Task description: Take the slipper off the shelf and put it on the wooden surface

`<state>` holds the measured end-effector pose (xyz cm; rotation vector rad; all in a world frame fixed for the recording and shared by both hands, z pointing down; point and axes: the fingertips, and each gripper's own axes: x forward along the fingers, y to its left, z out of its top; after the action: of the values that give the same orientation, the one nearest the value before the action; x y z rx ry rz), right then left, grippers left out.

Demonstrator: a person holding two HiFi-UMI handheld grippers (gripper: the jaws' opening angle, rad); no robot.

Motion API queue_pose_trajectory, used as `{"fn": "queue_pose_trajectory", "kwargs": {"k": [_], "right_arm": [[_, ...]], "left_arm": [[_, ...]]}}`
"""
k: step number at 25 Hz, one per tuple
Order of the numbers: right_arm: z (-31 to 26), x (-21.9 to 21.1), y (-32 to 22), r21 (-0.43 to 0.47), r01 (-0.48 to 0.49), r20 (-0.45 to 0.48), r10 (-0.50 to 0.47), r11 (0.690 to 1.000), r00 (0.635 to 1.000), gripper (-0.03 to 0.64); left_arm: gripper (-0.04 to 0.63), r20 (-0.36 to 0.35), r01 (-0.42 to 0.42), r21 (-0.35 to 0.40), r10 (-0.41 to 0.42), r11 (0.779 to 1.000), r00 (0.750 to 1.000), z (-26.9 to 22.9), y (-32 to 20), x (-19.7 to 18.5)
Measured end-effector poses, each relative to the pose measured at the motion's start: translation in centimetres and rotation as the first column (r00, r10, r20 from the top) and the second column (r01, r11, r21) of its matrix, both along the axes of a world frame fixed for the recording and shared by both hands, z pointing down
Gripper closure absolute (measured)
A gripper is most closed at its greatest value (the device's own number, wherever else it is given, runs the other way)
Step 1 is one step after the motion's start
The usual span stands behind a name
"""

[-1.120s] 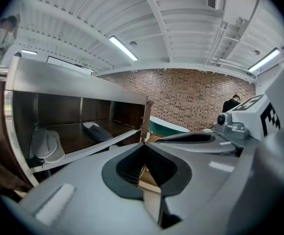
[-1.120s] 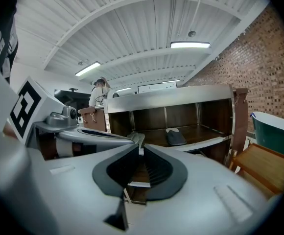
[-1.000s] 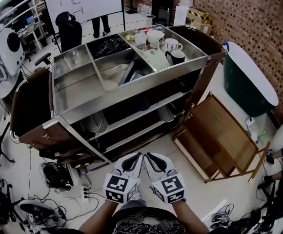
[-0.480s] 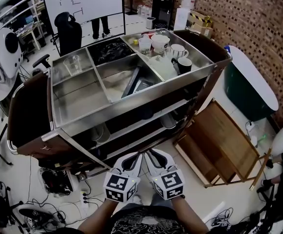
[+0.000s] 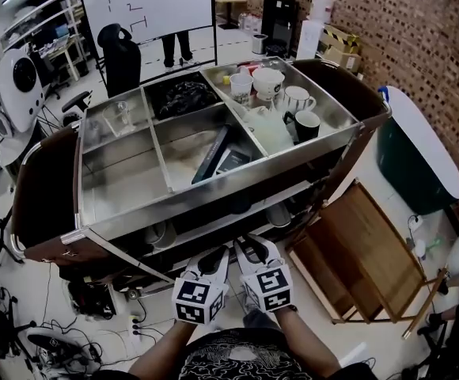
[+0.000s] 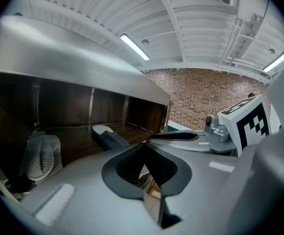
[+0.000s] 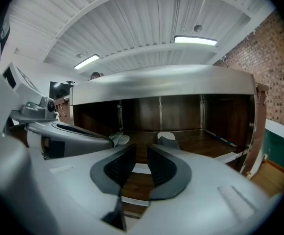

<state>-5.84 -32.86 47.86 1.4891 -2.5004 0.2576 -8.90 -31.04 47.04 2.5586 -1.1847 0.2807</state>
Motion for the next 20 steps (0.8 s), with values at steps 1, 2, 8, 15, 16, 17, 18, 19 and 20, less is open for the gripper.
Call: {"fn": "queue_pose_trajectory", "kwargs": {"k": [1,2,8,15,16,17,18,19,20], "right_arm": [[0.2,0.1,-0.7,-0.004,0.008,0.003,-0.008,1.0,1.0,0.564],[0.5,0.2,-1.4,-0.011,0.017,0.005,-0.016,1.0,1.0,0.555],[2.3,1.3,-5.5,-0.048,0.029,0.02,-0.028,0.998,0.999,0.545],[4.7,1.0,-10.4,-0.074,0.049,-0.004,-0.049,0.996,0.999,0.489],[5.1,1.0,-11.1,-0.078,0.045,-0.012,-0.046,0.996,0.999,0.489],[5.4,1.1,-11.7,-0.082,0.038,-0.02,-0.04,0.996,0.999,0.489],[5.6,1.2,-12.3,-0.085,0.031,-0.023,-0.033,0.996,0.999,0.489],[5.7,1.2,-12.9,-0.092,0.023,-0.017,-0.025,0.995,1.0,0.489],[5.9,1.2,-13.6,-0.103,0.016,-0.005,-0.017,0.995,1.0,0.489]], "left_arm": [[0.591,0.003,0.016,-0.005,-0.016,1.0,1.0,0.2,-0.6,0.1],[0.591,0.002,0.031,-0.013,-0.031,0.999,1.0,0.5,-1.2,0.2],[0.591,-0.007,0.115,-0.052,-0.115,0.992,0.993,1.6,-4.4,0.7],[0.591,0.029,0.164,-0.065,-0.162,0.984,0.986,2.5,-6.8,1.0],[0.591,0.032,0.171,-0.068,-0.169,0.983,0.985,2.6,-7.0,0.9],[0.591,0.033,0.178,-0.071,-0.176,0.981,0.984,2.8,-7.2,0.8],[0.591,0.034,0.184,-0.074,-0.182,0.98,0.983,3.0,-7.3,0.8],[0.591,0.035,0.189,-0.076,-0.187,0.979,0.982,3.1,-7.5,0.7],[0.591,0.035,0.193,-0.077,-0.191,0.978,0.981,3.1,-7.6,0.7]]}}
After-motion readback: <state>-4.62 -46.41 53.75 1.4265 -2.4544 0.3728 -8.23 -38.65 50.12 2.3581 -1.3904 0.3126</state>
